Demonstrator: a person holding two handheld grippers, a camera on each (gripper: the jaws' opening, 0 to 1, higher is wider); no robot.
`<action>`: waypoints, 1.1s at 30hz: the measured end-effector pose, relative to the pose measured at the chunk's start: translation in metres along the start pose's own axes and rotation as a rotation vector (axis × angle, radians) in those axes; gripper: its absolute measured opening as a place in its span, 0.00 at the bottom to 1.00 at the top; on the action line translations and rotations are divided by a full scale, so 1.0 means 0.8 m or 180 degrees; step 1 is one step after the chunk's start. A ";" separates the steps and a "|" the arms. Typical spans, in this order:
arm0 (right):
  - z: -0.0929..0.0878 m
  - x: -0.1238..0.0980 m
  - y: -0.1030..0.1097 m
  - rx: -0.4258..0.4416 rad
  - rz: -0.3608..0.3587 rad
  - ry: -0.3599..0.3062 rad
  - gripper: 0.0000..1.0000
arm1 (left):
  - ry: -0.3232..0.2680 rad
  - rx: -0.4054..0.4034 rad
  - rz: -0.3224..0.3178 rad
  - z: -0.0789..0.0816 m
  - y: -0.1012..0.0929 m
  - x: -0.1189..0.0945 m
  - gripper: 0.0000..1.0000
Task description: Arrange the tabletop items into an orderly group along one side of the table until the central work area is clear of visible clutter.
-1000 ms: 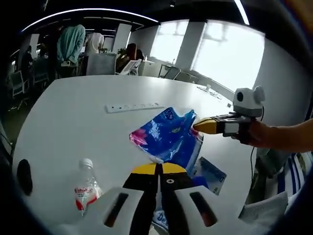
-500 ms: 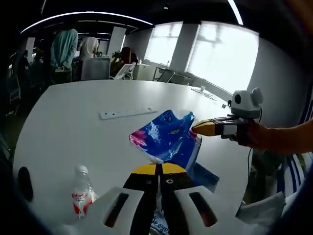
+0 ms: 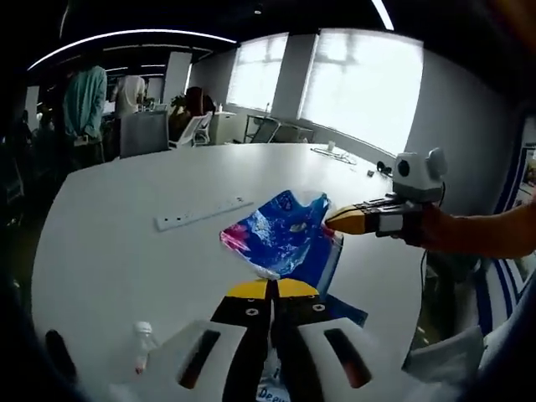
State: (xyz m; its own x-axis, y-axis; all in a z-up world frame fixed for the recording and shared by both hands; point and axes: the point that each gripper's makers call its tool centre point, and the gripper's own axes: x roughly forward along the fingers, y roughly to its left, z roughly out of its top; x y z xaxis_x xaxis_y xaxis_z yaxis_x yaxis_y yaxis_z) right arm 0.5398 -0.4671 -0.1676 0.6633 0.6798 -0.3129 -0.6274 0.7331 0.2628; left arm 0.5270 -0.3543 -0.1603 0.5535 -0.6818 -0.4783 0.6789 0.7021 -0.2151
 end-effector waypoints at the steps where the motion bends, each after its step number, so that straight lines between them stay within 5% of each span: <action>1: 0.003 -0.003 -0.002 -0.0001 -0.0014 -0.0013 0.00 | 0.0007 0.0031 -0.0009 0.003 -0.001 0.002 0.00; 15: 0.025 -0.031 -0.036 -0.0045 -0.0217 -0.0103 0.00 | 0.0083 0.0277 -0.0215 0.041 -0.025 0.034 0.00; 33: 0.028 -0.064 -0.076 -0.0070 -0.0469 -0.0090 0.00 | 0.0130 0.0332 -0.0351 0.061 -0.051 0.083 0.00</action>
State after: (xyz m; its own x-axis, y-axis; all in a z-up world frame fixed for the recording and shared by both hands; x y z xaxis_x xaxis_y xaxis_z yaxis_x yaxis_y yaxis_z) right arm 0.5534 -0.5459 -0.1473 0.7599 0.5654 -0.3207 -0.5309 0.8245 0.1959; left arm 0.5593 -0.4384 -0.1418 0.4542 -0.7431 -0.4915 0.7820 0.5968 -0.1796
